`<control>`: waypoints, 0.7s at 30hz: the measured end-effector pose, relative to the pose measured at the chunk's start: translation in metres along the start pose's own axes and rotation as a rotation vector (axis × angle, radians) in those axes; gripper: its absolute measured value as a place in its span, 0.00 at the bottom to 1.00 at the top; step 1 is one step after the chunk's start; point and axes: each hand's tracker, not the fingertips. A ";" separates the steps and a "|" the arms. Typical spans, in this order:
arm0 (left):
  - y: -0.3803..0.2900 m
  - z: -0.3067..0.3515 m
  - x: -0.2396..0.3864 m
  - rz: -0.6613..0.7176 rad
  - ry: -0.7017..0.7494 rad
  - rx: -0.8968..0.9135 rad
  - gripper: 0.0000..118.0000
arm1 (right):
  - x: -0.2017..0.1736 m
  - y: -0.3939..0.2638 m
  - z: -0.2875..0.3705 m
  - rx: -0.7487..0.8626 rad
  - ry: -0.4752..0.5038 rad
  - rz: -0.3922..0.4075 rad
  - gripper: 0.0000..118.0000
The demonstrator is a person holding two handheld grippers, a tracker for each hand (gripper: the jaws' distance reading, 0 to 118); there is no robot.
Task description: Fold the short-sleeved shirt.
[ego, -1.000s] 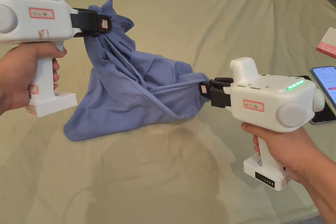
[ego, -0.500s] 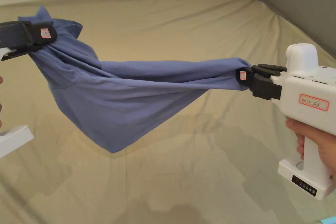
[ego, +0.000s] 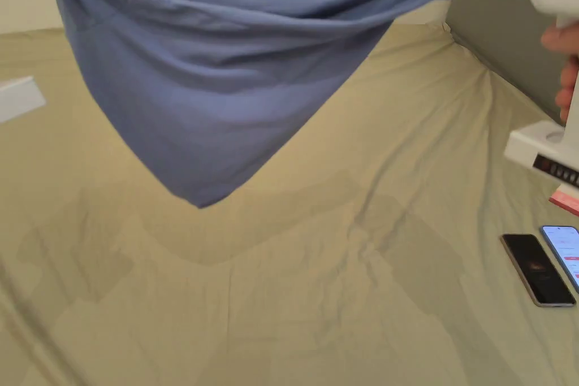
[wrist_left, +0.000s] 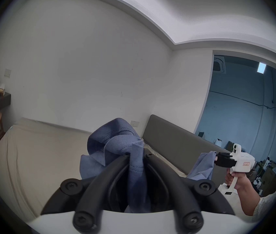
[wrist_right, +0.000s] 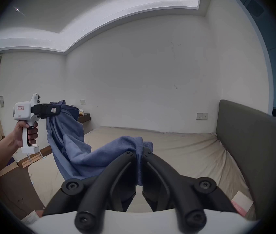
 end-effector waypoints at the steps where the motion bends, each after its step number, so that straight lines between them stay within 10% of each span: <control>1: 0.006 -0.010 -0.004 0.005 0.001 0.001 0.04 | 0.015 0.006 -0.008 0.007 -0.037 -0.001 0.03; 10: -0.002 -0.128 -0.048 -0.011 0.052 0.048 0.04 | 0.057 0.042 -0.136 -0.028 -0.066 0.025 0.03; 21: -0.151 -0.216 -0.143 0.144 0.148 -0.034 0.04 | 0.089 -0.100 -0.253 -0.192 -0.090 -0.048 0.03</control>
